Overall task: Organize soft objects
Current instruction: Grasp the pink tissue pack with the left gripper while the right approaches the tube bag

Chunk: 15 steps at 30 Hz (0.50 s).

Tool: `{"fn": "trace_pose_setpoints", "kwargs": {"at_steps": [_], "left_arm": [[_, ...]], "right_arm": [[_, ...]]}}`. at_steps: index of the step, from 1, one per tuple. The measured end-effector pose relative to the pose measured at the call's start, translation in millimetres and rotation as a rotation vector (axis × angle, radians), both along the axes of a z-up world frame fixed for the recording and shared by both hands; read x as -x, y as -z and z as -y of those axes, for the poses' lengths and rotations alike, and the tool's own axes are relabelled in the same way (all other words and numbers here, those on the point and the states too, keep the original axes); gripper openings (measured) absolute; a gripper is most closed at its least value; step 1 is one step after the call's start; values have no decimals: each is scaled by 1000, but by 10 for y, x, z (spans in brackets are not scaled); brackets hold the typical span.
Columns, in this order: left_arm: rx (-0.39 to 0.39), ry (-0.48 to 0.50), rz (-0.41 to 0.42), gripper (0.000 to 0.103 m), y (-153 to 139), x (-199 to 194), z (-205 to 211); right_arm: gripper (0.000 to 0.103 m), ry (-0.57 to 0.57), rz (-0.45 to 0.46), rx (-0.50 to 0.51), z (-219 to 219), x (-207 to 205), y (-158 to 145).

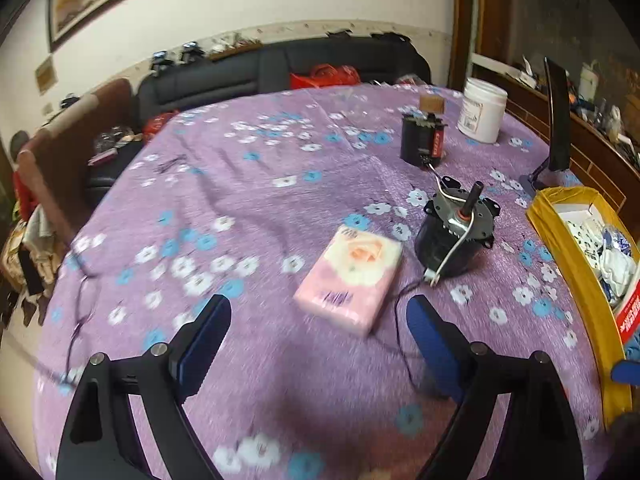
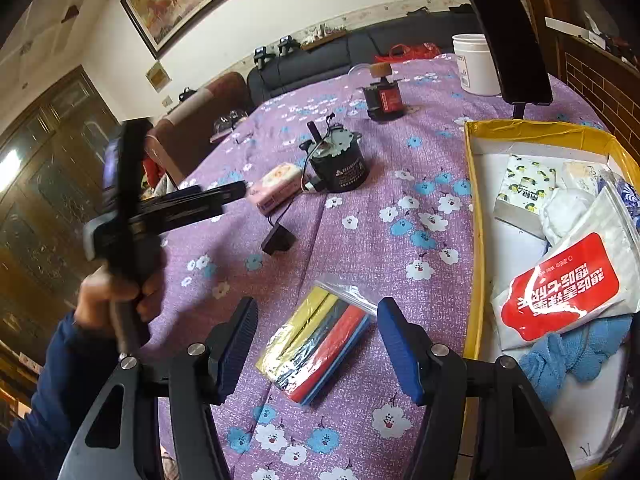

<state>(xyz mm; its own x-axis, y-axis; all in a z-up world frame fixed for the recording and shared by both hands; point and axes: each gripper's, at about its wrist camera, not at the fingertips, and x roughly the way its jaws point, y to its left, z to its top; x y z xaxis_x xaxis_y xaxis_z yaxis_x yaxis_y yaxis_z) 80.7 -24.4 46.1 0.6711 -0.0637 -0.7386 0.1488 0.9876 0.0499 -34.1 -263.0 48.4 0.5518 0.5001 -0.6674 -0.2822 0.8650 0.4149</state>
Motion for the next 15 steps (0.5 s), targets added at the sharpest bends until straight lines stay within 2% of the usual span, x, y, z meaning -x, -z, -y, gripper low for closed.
{"fn": "trace_pose_setpoints", "kwargs": {"at_steps": [7,9,11,12,13,15], "left_arm": [[-74,50,-83,90,291,-374,182],[-91,33,-77,89,382,-428,221],[-88,6,-75,80,412,-440,229],[-65,4,-84,61,422,-428,220],[-42,-1,-83,53,411,-404,200],[-54,-57,-88,51,390,-330,138]], "right_arm": [[67,-1,-25,-13,39,-51,107],[67,-9,-33,-5,6,-53,127],[67,-16,-36,-2,-31,-52,130],[67,-22,-34,1,-57,-50,124],[67,-26,-32,6,-76,-43,119],[70,-37,-33,28,-134,-34,119]]}}
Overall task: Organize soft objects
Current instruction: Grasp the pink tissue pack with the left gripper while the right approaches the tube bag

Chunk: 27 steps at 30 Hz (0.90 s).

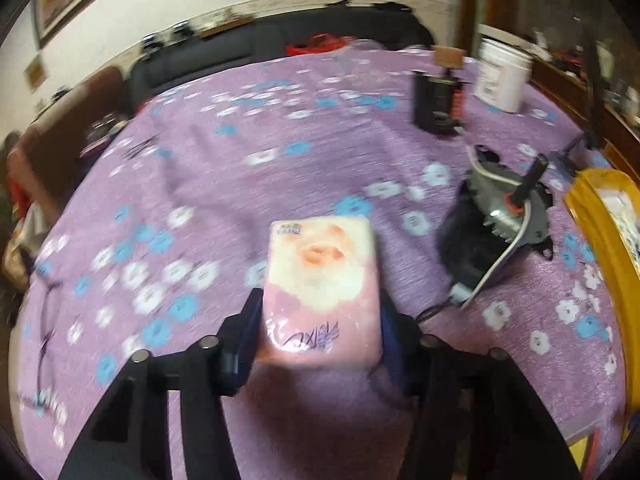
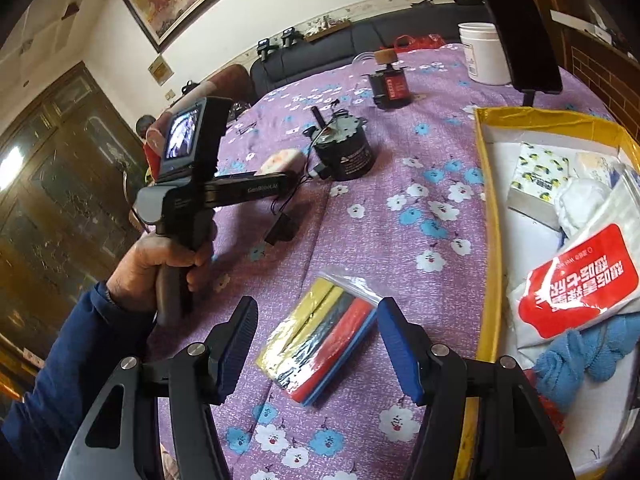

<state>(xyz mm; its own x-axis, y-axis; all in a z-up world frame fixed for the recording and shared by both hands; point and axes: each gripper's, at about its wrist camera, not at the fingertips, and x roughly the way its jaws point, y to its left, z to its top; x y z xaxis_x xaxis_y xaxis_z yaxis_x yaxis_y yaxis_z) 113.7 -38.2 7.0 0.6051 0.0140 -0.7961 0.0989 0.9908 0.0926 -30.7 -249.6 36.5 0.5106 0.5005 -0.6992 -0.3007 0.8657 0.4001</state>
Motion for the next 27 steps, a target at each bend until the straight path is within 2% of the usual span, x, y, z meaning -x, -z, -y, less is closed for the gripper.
{"fn": "trace_pose_setpoints", "kwargs": {"at_steps": [7,11,15,20,22,25,26,27], "left_arm": [[94,-60,18,51,-177,731,-336],[141,-77,35,52,-199,1268,-409],[160,-118,92,52,-165,1708,-405],[105,-142,115,52,-86,1765,-324],[114,-140,117,52,-102,1800,-347],[87,-151,123,52,-97,1817,-328],[80,-143,123,52,-94,1818,-307],[67,-137,125,52,-93,1823,-282]], "right_arm": [[72,-43,-29,91,-265,80,103],[73,-15,-46,139,-333,116,165],[81,20,-60,168,-340,115,212],[81,36,-82,228,-483,7,267],[81,37,-71,264,-559,-54,309],[81,16,-21,327,-689,-134,338],[73,-23,7,336,-753,-119,330],[50,-51,30,338,-791,-97,319]]}}
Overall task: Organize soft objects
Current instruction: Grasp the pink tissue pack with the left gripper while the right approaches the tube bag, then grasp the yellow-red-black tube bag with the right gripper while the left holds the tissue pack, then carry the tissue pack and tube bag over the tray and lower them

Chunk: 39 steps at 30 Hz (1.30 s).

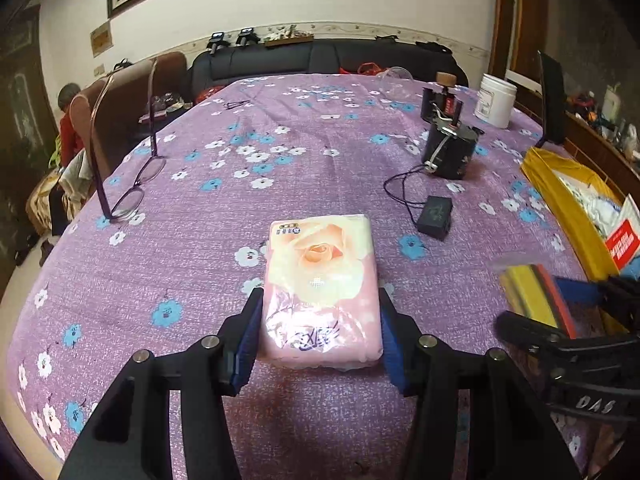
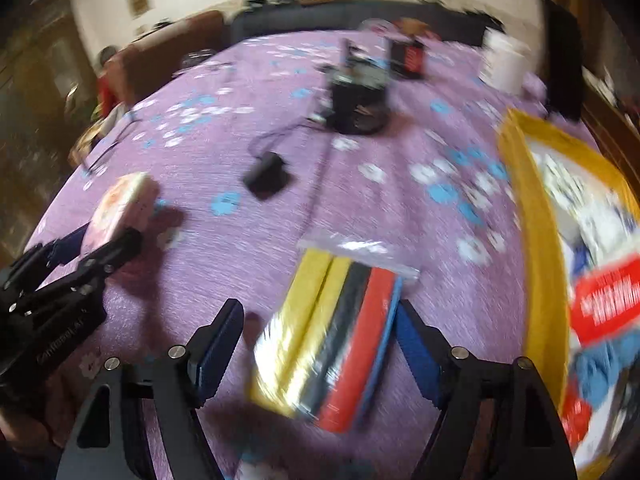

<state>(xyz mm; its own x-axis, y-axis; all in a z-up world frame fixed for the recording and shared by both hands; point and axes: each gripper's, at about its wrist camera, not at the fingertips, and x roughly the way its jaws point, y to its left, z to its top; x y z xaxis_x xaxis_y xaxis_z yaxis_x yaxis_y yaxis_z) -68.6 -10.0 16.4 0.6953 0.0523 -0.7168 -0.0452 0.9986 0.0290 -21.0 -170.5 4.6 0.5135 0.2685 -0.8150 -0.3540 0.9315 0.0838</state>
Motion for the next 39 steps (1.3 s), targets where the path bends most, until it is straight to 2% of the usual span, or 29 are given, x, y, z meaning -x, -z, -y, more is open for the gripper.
{"fn": "trace_pose_setpoints", "kwargs": {"at_steps": [2,5,8,10,11,14,17,22,26,39], "left_arm": [[-18,-1,8,52,-4,11,29],[-27,10,17,52,-12,26,51],[-26,11,19,52,-14,29,50],[-29,8,24,52,-19,35,51],[-31,8,28,52,-23,41,54],[-43,5,47,52,-39,67,70],[-53,0,70,52,-58,96,79],[-77,-16,123,52,-103,167,101],[-102,-25,162,52,-133,219,133],[-120,-26,165,52,-139,244,152]], "right_arm": [[50,-77,49,-11,-64,85,-42],[53,-62,53,7,1,109,-42],[77,-47,27,35,61,156,-18],[78,-55,18,22,105,208,1],[77,-59,12,10,129,223,24],[49,-54,54,8,160,282,20],[48,-35,72,-68,247,288,-24],[48,9,139,-134,343,306,-137],[48,28,131,-156,348,255,-148],[48,4,144,-190,359,279,-158]]}}
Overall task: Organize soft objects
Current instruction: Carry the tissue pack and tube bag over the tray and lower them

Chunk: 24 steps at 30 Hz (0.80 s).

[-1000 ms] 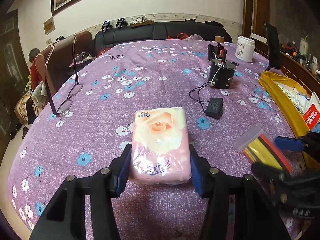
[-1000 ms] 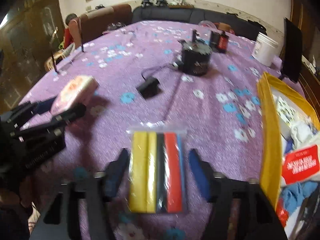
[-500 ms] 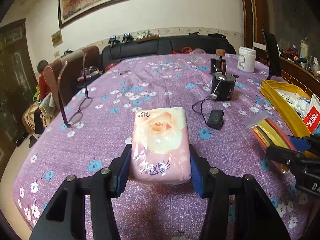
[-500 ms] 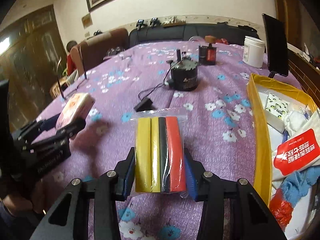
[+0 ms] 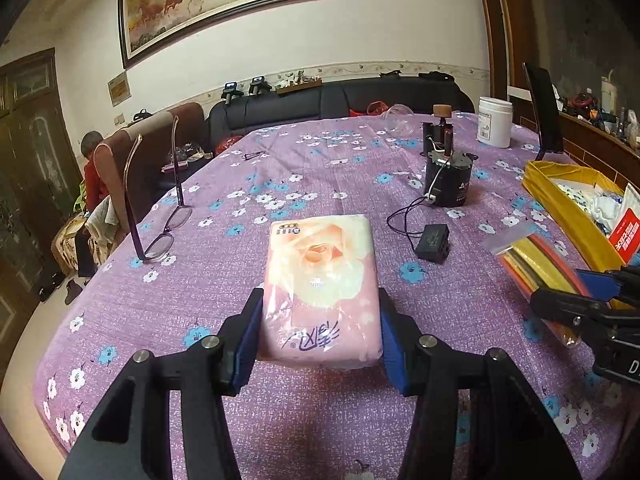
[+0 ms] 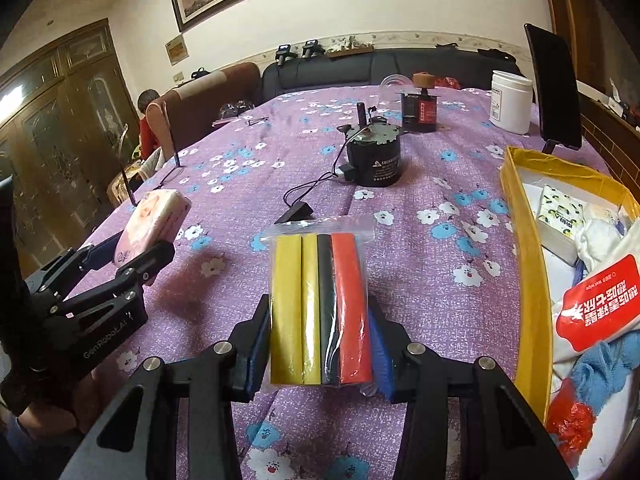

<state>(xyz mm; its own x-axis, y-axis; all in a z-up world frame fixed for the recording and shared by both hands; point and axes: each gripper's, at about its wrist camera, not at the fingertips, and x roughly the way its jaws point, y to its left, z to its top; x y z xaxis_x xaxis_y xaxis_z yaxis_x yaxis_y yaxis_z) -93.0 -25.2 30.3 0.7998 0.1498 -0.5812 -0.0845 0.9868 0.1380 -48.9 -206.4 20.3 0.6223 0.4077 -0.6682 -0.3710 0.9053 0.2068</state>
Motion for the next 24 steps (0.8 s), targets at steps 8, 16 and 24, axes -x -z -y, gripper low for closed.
{"fn": "trace_pose_setpoints", "kwargs": {"at_steps": [8,16,24], "left_arm": [[59,48,-75,52,20,-85,75],[91,235,-113,52,-107,-155,727],[148,470,-144,52,-326,-220,1645]], "right_arm": [[48,38,-32,-110,313,-71,-101],[48,148,51,-145,955,57,-414],[48,328,43,-119,1786,158,-418]]}}
